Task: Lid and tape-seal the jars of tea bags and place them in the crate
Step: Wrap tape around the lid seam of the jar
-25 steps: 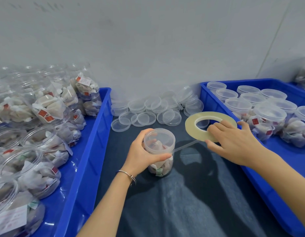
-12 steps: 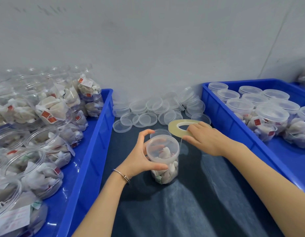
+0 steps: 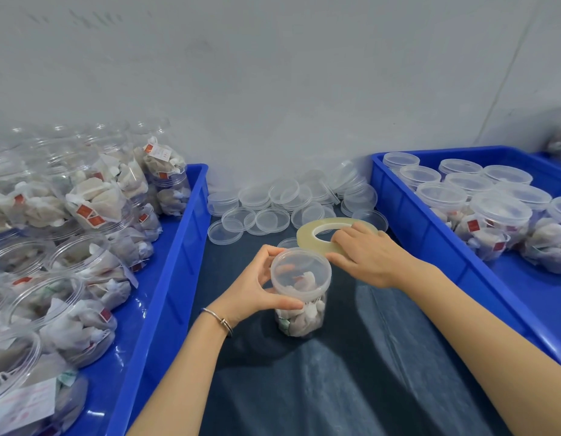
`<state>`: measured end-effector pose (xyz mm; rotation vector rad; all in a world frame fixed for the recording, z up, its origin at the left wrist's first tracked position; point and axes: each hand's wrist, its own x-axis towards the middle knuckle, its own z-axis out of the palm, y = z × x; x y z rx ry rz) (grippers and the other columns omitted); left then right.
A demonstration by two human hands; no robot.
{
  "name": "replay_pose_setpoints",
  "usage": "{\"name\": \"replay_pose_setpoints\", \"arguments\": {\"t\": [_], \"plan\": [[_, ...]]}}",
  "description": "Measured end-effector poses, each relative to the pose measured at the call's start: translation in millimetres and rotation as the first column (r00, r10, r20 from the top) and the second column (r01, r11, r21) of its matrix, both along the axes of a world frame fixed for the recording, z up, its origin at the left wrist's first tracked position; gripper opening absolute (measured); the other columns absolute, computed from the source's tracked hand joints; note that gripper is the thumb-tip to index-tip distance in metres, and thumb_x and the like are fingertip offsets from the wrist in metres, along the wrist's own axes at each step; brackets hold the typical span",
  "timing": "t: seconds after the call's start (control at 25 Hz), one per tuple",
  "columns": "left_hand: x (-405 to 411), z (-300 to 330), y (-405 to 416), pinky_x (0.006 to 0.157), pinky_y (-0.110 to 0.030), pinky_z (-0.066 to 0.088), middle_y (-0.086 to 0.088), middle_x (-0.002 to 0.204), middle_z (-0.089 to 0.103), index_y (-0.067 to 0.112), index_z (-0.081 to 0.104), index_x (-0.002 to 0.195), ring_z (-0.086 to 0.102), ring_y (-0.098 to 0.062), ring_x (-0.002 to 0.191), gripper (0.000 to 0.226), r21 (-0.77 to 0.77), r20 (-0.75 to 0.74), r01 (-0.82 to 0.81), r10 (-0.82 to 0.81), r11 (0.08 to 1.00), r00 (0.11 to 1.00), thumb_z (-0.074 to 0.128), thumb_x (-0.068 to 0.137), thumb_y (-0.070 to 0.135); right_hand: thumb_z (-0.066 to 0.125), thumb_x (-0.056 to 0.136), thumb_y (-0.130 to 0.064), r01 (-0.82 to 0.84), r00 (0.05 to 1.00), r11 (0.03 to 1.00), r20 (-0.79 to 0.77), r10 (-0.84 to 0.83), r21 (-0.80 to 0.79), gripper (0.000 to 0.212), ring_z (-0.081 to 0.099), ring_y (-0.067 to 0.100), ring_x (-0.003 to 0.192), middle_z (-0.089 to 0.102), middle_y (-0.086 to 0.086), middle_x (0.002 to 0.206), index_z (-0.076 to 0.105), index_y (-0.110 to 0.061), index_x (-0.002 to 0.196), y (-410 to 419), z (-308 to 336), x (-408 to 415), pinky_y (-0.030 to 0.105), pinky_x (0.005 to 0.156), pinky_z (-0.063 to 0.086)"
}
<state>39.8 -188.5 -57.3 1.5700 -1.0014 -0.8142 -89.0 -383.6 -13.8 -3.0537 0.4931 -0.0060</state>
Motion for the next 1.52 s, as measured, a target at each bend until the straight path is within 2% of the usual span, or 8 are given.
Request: {"name": "replay_pose_setpoints", "arguments": {"t": [0.12, 0.4, 0.48, 0.6, 0.8, 0.92, 1.4, 1.52], "plan": [[0, 7, 5, 0.081, -0.013, 0.049, -0.002, 0.124, 0.044, 0.036, 0.045, 0.130, 0.050, -0.005, 0.119, 0.081, 0.016, 0.081, -0.050, 0.048, 0.999, 0.996, 0.083, 0.068, 0.001, 0.025, 0.097, -0.054, 0.030, 0.999, 0.999, 0.042, -0.031, 0.030, 0.041, 0.031, 0.010, 0.097, 0.039, -0.010, 0.099, 0.046, -0.019, 0.098, 5, -1, -7, 0.047, 0.092, 0.038], [-29, 10, -4, 0.097, -0.005, 0.035, 0.015, 0.139, 0.038, 0.029, 0.031, 0.140, 0.040, 0.009, 0.125, 0.081, -0.049, 0.142, -0.140, 0.146, 0.989, 0.979, 0.077, 0.077, 0.008, 0.017, 0.098, -0.053, 0.165, 0.986, 0.963, 0.010, -0.167, -0.214, 0.041, 0.048, 0.018, 0.111, 0.053, -0.004, 0.106, 0.041, -0.020, 0.092, 13, -11, -11, 0.065, 0.105, 0.017], [-48, 7, -23, 0.089, 0.004, 0.028, 0.013, 0.131, 0.035, 0.027, 0.032, 0.140, 0.039, 0.015, 0.113, 0.095, -0.086, 0.205, -0.316, 0.327, 0.945, 0.923, 0.088, 0.063, 0.022, 0.018, 0.100, -0.050, 0.147, 0.989, 0.964, 0.011, -0.148, -0.223, 0.042, 0.055, 0.022, 0.102, 0.058, 0.000, 0.108, 0.046, -0.018, 0.099, 16, -15, -11, 0.059, 0.106, 0.022], [-52, 4, -38, 0.092, -0.010, 0.035, 0.009, 0.127, 0.047, 0.023, 0.041, 0.133, 0.046, 0.000, 0.110, 0.090, -0.158, 0.214, -0.476, 0.501, 0.865, 0.839, 0.090, 0.058, 0.028, 0.018, 0.098, -0.051, 0.127, 0.991, 0.984, 0.066, -0.120, -0.126, 0.041, 0.051, 0.022, 0.080, 0.060, -0.001, 0.096, 0.041, -0.019, 0.087, 12, -13, -16, 0.044, 0.094, 0.031], [-28, 1, -28, 0.089, -0.007, 0.041, 0.017, 0.121, 0.054, 0.032, 0.045, 0.122, 0.052, 0.009, 0.108, 0.080, -0.117, 0.192, -0.394, 0.410, 0.912, 0.892, 0.091, 0.057, 0.025, 0.015, 0.077, -0.077, 0.049, 0.998, 0.995, 0.038, -0.045, -0.088, 0.064, 0.046, 0.011, 0.089, 0.052, -0.013, 0.091, 0.051, -0.024, 0.079, -12, 3, -30, 0.050, 0.102, 0.023], [-20, 1, -24, 0.098, -0.026, 0.046, 0.012, 0.124, 0.056, 0.025, 0.049, 0.125, 0.055, 0.001, 0.113, 0.081, -0.109, 0.189, -0.353, 0.368, 0.929, 0.910, 0.092, 0.056, 0.021, 0.006, 0.065, -0.087, 0.041, 0.999, 0.999, -0.015, -0.041, -0.008, 0.072, 0.047, 0.006, 0.102, 0.052, -0.018, 0.097, 0.048, -0.030, 0.075, -23, 10, -37, 0.057, 0.108, 0.013], [-14, 13, -17, 0.101, -0.010, 0.034, 0.015, 0.134, 0.034, 0.026, 0.046, 0.133, 0.037, 0.016, 0.117, 0.077, -0.028, 0.280, -0.237, 0.235, 0.971, 0.931, 0.086, 0.067, 0.025, -0.001, 0.070, -0.079, 0.175, 0.972, 0.972, 0.184, -0.145, -0.157, 0.080, 0.049, 0.007, 0.110, 0.058, -0.017, 0.101, 0.057, -0.029, 0.093, -3, -11, -20, 0.054, 0.107, 0.012], [-14, 27, -14, 0.108, -0.020, 0.027, 0.008, 0.134, 0.024, 0.028, 0.046, 0.136, 0.029, 0.000, 0.126, 0.068, 0.088, 0.357, -0.227, 0.182, 0.970, 0.916, 0.078, 0.076, 0.029, 0.005, 0.075, -0.077, 0.223, 0.961, 0.960, 0.202, -0.187, -0.169, 0.073, 0.051, 0.008, 0.105, 0.059, -0.015, 0.098, 0.056, -0.028, 0.091, 1, -12, -20, 0.053, 0.106, 0.013]]}}
